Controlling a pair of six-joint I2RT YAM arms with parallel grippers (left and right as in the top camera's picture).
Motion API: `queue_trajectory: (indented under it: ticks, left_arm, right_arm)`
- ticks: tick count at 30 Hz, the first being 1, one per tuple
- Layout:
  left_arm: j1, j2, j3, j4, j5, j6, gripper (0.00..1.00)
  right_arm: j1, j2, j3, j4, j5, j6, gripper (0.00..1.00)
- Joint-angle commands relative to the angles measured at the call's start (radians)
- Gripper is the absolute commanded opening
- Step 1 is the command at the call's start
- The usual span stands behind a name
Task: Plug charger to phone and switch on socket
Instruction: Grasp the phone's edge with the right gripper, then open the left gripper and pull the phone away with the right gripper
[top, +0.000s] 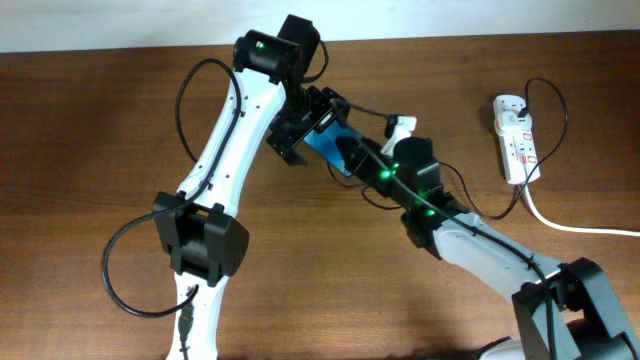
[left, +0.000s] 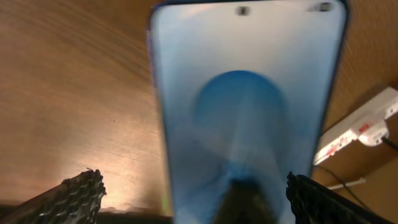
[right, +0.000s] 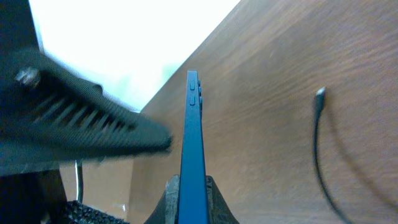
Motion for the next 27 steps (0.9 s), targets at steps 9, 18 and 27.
queue_trajectory:
  ticks: [9,18,27]
  left_arm:
    - [0.08,-0.002,0.016,0.194,0.388,0.547,1.0]
    - [0.184,-0.002,0.016,0.26,0.527,0.644,0.99]
    - [0.208,-0.002,0.016,0.375,0.699,0.702,0.99]
  right_arm:
    - [-0.182,-0.058,0.018,-0.142,-0.144,-0.199,0.04]
    - [-0.276,-0.299,0.108,-0.53,0.071,-0.427,0.04]
    - [-0.274,-0.345,0.23,-0.584,0.079,-0.104,0.04]
